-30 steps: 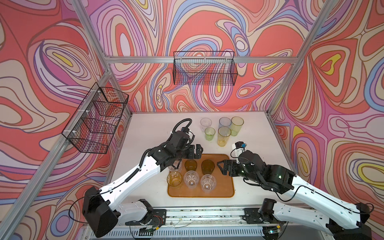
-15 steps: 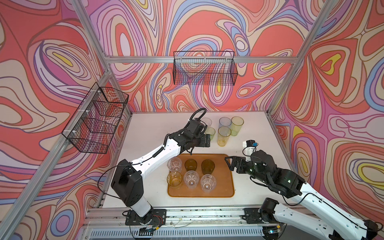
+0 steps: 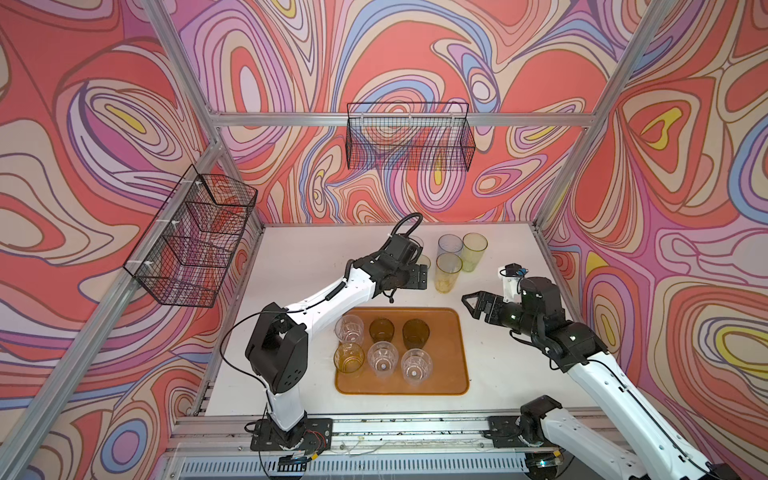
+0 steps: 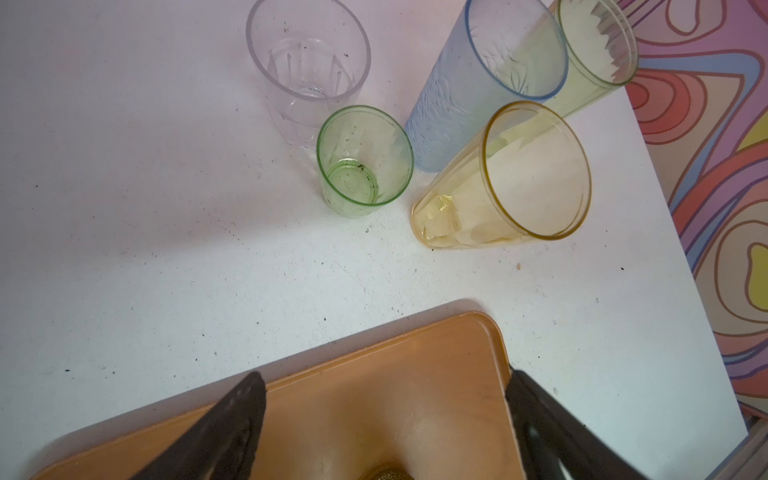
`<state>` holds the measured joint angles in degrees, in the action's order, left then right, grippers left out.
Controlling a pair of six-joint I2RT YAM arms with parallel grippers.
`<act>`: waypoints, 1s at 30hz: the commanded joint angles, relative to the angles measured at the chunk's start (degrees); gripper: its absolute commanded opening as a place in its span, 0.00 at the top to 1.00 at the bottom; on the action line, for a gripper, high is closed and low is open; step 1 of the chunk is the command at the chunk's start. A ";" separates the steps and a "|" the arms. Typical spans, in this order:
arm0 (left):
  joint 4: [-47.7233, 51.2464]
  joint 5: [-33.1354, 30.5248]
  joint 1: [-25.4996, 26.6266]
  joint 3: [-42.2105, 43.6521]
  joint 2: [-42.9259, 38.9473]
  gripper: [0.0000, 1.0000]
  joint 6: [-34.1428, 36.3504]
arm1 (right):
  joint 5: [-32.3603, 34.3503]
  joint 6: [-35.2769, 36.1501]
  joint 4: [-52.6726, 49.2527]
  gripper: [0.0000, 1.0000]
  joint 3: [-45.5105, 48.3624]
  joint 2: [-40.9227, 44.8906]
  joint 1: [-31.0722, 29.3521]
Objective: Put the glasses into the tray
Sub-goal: 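Open the right gripper and withdraw it while the left gripper reaches toward the cluster, then lower the left gripper around the small green glass in the cluster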
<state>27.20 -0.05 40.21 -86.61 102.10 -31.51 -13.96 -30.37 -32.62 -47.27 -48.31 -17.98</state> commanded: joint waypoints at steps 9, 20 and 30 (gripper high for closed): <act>2.07 -0.04 -1.53 -4.01 2.73 0.07 0.74 | -24.21 -3.02 12.22 0.02 5.04 1.30 11.65; 2.73 0.53 -2.22 -9.39 8.75 0.12 -0.09 | -30.81 -2.44 14.71 0.02 8.58 -1.87 18.25; 4.61 1.05 -3.24 -14.74 15.37 0.25 0.09 | -30.08 -0.21 13.38 0.02 9.55 -0.75 18.54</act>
<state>29.41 0.40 37.80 -99.53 115.55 -31.55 -43.16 -31.97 -19.11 -38.28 -49.28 0.27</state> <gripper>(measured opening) 0.770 0.984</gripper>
